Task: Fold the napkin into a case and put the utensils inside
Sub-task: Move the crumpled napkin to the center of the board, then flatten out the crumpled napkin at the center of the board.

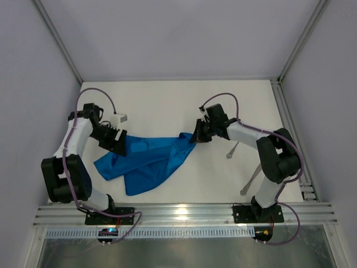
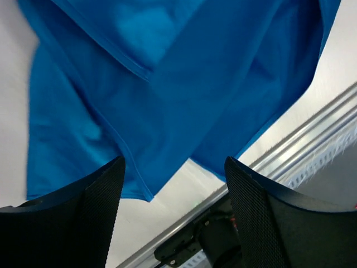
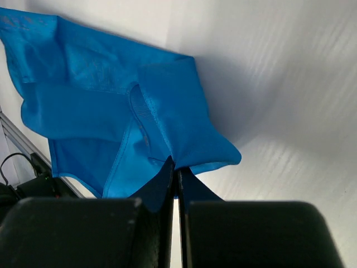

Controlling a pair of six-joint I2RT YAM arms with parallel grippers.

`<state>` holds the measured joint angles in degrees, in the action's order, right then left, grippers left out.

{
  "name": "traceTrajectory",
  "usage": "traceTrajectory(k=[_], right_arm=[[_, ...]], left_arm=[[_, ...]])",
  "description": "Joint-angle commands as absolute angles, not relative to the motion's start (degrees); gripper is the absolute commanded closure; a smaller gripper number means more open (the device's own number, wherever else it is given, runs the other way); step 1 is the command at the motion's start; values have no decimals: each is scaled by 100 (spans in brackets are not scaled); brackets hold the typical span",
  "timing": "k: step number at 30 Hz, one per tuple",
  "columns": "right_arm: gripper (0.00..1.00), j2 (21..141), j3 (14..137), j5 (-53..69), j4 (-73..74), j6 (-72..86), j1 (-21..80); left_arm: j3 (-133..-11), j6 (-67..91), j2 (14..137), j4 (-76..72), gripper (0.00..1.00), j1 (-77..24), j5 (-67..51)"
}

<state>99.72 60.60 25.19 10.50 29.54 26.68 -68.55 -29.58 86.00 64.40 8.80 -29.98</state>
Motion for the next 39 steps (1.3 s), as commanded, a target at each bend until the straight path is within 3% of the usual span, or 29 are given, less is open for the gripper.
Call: traceTrajectory(k=[1,5,10,13,14,17,20,22,23,25,26,27,29,32,36,39], right_arm=[[96,9861,6074,2417,475,3059,2619],[96,9861,5968,2303,448,2988,2619],[96,9800,5880,2285,370,3006,2619],[96,9704,5784,2285,325,2962,2619],[96,9686,5757,2259,316,2936,2610],[96,9615,5669,2075,369,2804,2602],[96,9650,5634,1934,465,2698,2558],[96,9685,5643,1837,579,2698,2409],[96,9677,5625,1828,597,2707,2330],[96,9659,5599,1811,659,2698,2137],[96,9677,5625,1811,703,2611,2084],[96,9712,5669,1802,764,2541,2048],[96,9773,5905,1802,1027,2330,2021],[96,9844,6126,1942,1239,2250,2021],[96,9782,6126,2056,1187,2338,2021],[96,9791,6091,2083,1151,2373,2021]], left_arm=[[-6453,-3761,8403,6724,25,668,-2453],[-5741,-3762,8428,5901,18,554,-1496],[-5476,-3472,9008,5240,22,-25,-941],[-5554,-3191,9359,4624,49,-263,-546],[-5668,-3095,9456,4527,66,-272,-484],[-6379,-2725,9782,4202,90,-273,-360],[-7257,-2418,10063,3921,100,-281,-501],[-7958,-2216,10299,3867,100,-281,-815],[-8180,-2197,10370,3963,94,-273,-991],[-8559,-2276,10511,4243,71,-290,-1456],[-8778,-2520,10494,4645,52,-307,-1737],[-8780,-2670,10425,4806,46,-325,-1879],[-8414,-3222,9953,5044,39,-351,-2161],[-7658,-3970,8979,5281,39,-352,-2294],[-5903,-5244,8141,5598,36,-833,-1716],[-5240,-5527,7972,5678,34,-1546,-1178]])
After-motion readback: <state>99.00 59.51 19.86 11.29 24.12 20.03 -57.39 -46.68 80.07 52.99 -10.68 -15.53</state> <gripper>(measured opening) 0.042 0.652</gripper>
